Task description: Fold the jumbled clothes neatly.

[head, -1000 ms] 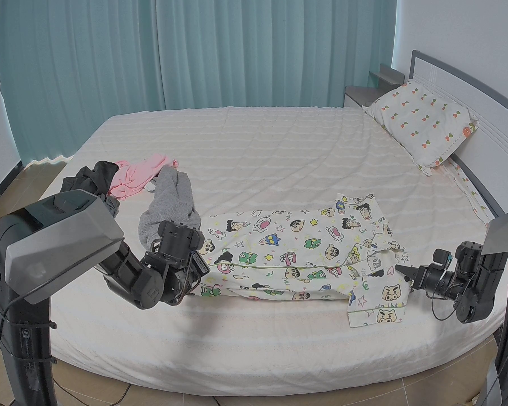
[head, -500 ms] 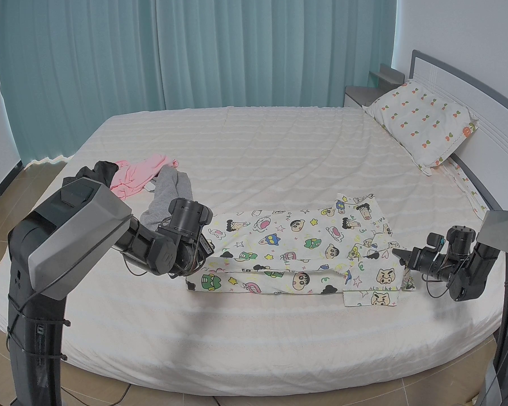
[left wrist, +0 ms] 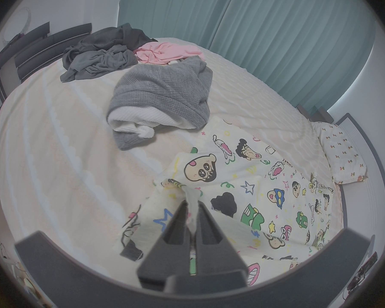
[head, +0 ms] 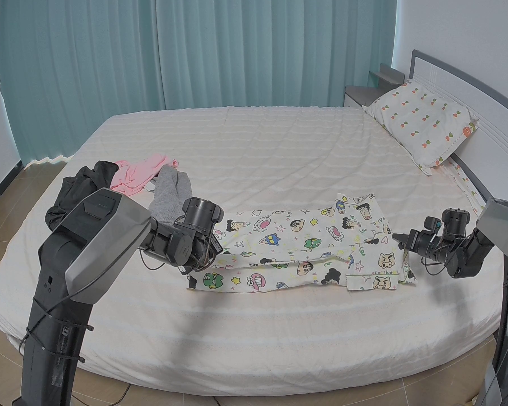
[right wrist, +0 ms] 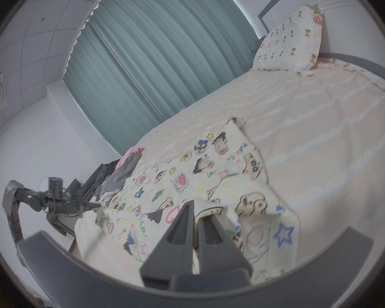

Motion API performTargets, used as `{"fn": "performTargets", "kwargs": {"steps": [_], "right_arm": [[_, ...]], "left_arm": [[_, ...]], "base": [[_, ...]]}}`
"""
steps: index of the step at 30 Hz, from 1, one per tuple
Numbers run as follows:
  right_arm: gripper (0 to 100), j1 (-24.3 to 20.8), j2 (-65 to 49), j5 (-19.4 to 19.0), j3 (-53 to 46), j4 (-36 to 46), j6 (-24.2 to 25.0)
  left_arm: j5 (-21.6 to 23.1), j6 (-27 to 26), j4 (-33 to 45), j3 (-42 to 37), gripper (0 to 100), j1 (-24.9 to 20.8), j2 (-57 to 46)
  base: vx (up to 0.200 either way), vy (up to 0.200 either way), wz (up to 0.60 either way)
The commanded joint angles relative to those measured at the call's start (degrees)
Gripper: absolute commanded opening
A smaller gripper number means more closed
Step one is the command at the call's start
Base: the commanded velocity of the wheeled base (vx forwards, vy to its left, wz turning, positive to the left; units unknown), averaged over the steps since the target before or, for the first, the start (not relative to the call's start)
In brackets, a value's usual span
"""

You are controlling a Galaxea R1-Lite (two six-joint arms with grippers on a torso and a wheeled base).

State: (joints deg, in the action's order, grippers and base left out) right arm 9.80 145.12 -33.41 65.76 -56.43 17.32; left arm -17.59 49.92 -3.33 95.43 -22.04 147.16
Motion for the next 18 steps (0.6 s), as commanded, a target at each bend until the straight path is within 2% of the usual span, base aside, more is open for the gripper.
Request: {"fn": "performTargets", "kwargs": {"steps": [1, 18], "right_arm": [[0, -0.48, 3.42, 1.6, 3.24, 0.44, -0.1], [0, -0.57, 4.82, 1.6, 3.77, 0.88, -0.18]], "left_arm": [[0.01, 0.09, 0.34, 4.24, 0, -0.02, 4.36], [-0.87, 0.79, -0.01, 11.18, 0, 0.16, 5.59]], "base": [[0.0, 0.0, 0.0], [0.0, 0.0, 0.0]]}}
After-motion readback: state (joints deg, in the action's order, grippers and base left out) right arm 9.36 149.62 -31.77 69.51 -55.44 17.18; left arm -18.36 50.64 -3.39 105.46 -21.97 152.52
